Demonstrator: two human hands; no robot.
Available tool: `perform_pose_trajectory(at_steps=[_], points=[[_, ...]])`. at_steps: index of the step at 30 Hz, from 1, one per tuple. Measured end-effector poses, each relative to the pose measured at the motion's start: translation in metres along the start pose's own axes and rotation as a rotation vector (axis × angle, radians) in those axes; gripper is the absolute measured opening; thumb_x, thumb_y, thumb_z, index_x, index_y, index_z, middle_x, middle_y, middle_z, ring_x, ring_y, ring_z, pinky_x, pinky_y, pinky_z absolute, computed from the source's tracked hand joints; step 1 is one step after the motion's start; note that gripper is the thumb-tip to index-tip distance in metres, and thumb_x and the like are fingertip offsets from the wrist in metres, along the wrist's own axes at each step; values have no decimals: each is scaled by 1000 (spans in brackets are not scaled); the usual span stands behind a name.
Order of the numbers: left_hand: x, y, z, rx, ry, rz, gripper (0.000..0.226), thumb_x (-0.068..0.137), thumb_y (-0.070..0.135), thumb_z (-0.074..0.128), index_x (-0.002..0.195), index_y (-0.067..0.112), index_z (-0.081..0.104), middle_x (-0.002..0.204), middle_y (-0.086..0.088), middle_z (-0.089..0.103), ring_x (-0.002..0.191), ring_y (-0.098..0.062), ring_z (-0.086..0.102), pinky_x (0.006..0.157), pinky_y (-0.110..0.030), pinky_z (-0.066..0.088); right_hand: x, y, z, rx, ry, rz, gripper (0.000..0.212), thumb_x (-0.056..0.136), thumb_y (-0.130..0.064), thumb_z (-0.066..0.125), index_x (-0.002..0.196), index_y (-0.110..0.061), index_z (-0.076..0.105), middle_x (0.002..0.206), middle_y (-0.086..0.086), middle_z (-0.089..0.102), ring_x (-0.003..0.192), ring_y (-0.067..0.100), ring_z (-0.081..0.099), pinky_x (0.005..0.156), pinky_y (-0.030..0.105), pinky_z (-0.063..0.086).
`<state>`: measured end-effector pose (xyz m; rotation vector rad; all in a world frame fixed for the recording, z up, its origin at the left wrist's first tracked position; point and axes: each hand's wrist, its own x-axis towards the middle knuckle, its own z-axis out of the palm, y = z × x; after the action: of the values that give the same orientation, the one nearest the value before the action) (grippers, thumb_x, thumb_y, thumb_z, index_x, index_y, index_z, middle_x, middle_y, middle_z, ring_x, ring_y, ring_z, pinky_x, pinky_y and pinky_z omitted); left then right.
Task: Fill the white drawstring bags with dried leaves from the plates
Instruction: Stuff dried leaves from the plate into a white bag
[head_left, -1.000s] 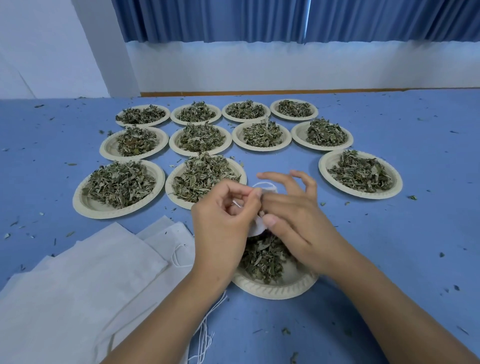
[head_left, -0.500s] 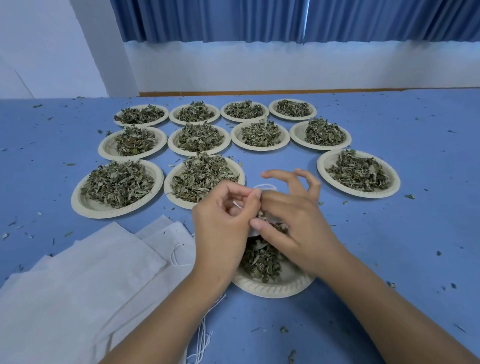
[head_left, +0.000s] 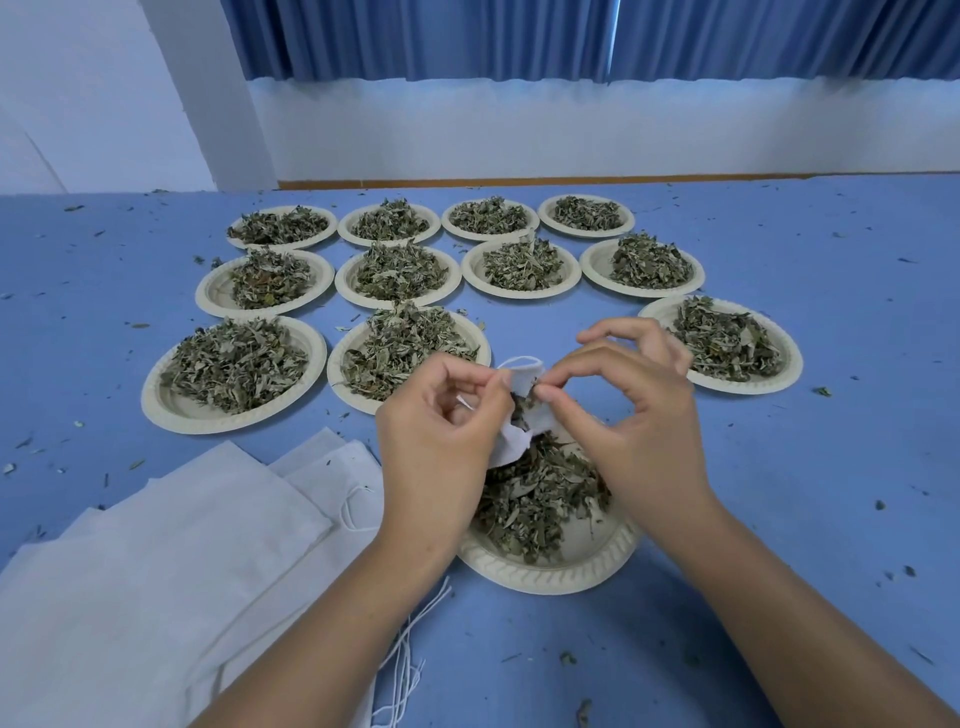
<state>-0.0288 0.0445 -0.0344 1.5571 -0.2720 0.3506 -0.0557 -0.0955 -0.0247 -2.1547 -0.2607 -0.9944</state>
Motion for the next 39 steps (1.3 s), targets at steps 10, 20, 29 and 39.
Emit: perform_pose_trajectory(at_steps=[10, 20, 29, 39], points=[[2, 3, -1, -31, 26, 18, 13, 86, 8, 71, 75, 15, 68, 59, 9, 57, 51, -2, 42, 50, -11, 36, 5, 8, -11, 23, -172, -157, 54, 100, -31, 24, 87, -19, 75, 93, -14, 71, 123, 17, 51, 106, 47, 16], [7, 4, -6, -37, 68, 11, 17, 86, 8, 71, 71, 16, 67, 54, 3, 56, 51, -12, 43, 48, -20, 36, 9, 13, -14, 175, -190, -12, 45, 96, -34, 35, 74, -18, 70, 86, -11, 72, 105, 14, 59, 103, 54, 27], [8, 2, -7, -28, 156, 36, 19, 87, 11, 70, 72, 21, 65, 55, 12, 54, 52, -12, 44, 49, -20, 38, 3, 24, 4, -161, -883, -35, 38, 78, -28, 76, 115, -26, 65, 117, -14, 60, 111, 3, 45, 99, 20, 28], [13, 0, -15, 179, 240, 309, 18, 85, 13, 69, 78, 28, 63, 68, 6, 63, 57, -14, 54, 55, -24, 43, 12, 15, -14, 131, -539, 182, 20, 75, -9, 78, 81, -27, 70, 85, -9, 63, 83, 2, 56, 78, 13, 36]])
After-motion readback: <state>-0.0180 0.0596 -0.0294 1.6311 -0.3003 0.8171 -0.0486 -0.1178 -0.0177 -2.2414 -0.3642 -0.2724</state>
